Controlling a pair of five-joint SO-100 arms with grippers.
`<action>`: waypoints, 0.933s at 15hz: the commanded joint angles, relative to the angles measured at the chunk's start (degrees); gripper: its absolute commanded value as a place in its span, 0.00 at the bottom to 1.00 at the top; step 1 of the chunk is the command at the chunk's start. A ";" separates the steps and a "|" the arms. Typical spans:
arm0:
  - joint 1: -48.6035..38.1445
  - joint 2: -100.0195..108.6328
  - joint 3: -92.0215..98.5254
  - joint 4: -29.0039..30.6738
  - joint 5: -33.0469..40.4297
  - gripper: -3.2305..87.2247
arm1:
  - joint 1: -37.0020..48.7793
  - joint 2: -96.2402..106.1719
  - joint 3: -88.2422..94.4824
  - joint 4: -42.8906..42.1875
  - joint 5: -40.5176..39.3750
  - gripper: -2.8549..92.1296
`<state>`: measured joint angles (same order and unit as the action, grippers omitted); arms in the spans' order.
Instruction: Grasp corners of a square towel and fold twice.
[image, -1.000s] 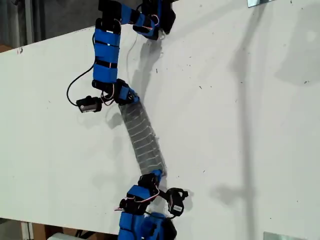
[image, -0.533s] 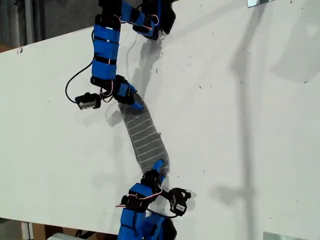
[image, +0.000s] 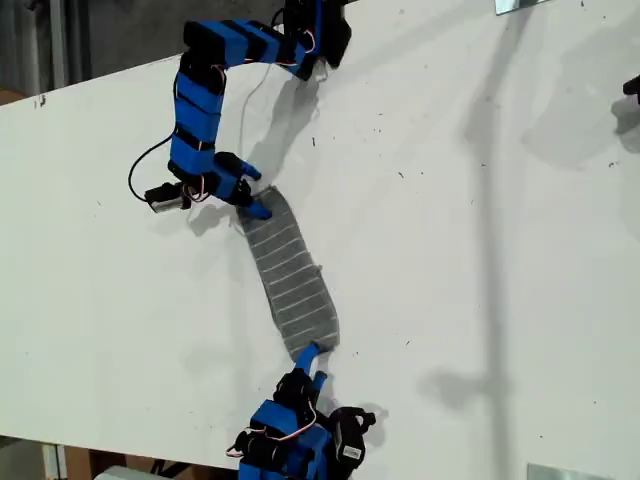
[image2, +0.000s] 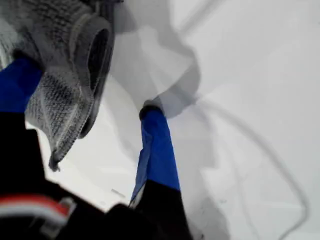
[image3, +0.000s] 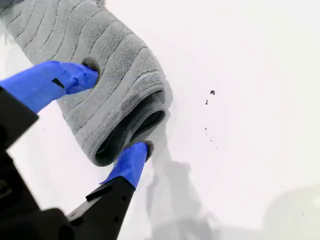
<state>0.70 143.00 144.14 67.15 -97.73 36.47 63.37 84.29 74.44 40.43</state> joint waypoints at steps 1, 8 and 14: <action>1.05 7.38 3.25 2.81 -2.81 0.34 | 1.14 -7.38 -8.61 -0.26 -1.76 0.43; 2.72 41.84 20.83 12.30 -7.29 0.34 | 7.56 9.58 18.19 -5.27 2.99 0.03; 1.32 49.92 25.31 12.30 -2.72 0.32 | -7.65 52.65 42.36 -0.79 22.32 0.03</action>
<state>2.90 191.43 169.01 78.84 -101.60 35.24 104.41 126.56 70.31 57.48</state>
